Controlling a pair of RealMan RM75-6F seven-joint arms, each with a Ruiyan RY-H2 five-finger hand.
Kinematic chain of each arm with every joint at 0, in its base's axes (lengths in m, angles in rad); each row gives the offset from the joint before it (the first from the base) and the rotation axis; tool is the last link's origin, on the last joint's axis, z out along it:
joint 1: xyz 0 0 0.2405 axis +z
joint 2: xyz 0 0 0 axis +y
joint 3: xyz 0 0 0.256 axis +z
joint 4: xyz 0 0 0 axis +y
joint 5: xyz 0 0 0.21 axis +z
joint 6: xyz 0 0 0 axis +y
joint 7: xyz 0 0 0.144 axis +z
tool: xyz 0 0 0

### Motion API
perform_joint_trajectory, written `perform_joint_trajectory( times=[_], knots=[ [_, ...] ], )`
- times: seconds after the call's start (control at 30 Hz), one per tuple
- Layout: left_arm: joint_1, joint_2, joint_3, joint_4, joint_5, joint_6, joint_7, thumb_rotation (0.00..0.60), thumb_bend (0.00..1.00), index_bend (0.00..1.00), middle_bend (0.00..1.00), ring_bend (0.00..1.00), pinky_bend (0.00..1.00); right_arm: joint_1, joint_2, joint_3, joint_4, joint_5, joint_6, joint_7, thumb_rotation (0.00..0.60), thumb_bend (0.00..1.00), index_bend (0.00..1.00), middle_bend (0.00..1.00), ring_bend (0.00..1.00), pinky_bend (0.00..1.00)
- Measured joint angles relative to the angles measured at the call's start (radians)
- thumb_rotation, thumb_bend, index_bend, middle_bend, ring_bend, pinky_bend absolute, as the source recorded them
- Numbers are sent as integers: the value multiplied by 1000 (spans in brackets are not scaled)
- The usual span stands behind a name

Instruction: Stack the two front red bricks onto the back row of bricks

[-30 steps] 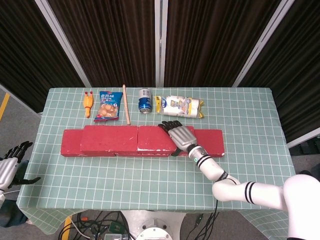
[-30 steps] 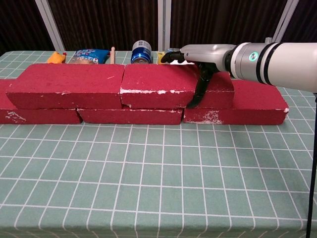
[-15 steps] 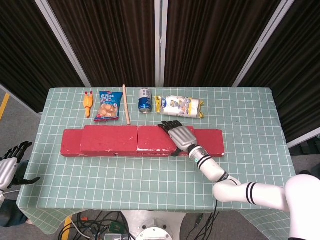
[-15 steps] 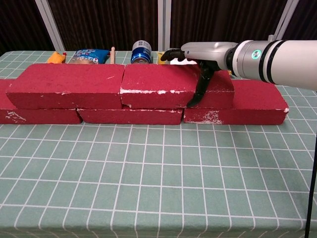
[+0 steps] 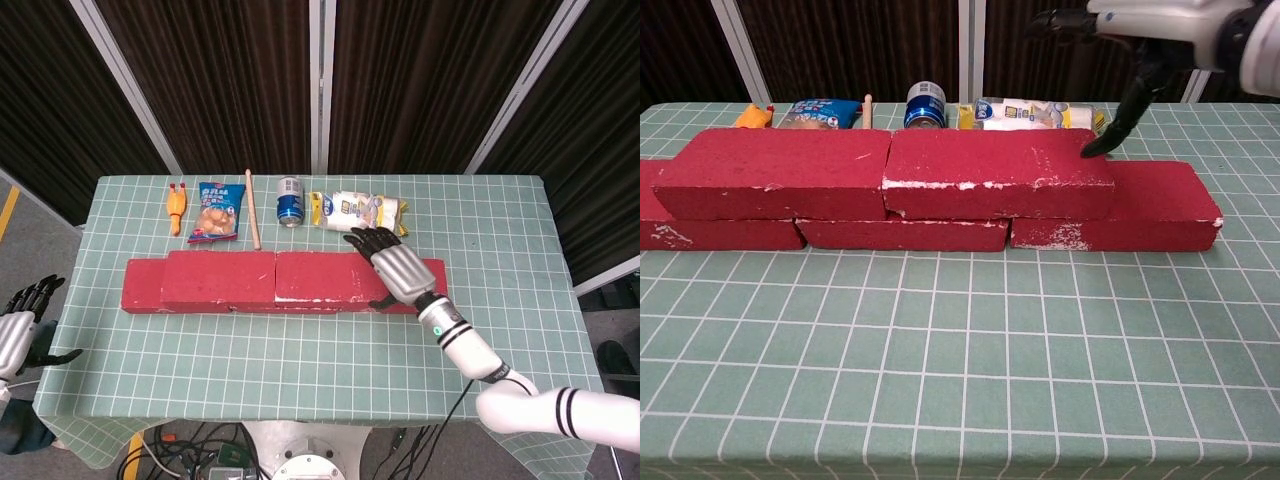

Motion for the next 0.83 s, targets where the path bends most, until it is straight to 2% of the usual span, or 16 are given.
perform_joint_trajectory(
  times=[0.1, 0.23, 0.37, 0.63, 0.83],
  knots=[
    [7, -6, -4, -4, 13, 32, 14, 600, 0, 30, 0, 0, 0, -76, 32, -35, -10, -108, 114, 8, 600, 0, 0, 0, 0, 0],
    [17, -13, -6, -10, 29, 73, 69, 600, 0, 30, 0, 0, 0, -223, 82, -118, -8, -250, 283, 28, 600, 0, 0, 0, 0, 0],
    [29, -21, -4, -19, 48, 114, 148, 600, 0, 30, 0, 0, 0, -360, 107, -195, 32, -343, 416, 81, 600, 0, 0, 0, 0, 0],
    [74, -55, 15, -19, 100, 215, 308, 600, 0, 30, 0, 0, 0, -591, 82, -286, 239, -421, 606, 226, 600, 0, 0, 0, 0, 0],
    [108, -80, 30, -10, 134, 277, 391, 600, 0, 30, 0, 0, 0, -707, 45, -301, 346, -431, 684, 305, 600, 0, 0, 0, 0, 0]
  ],
)
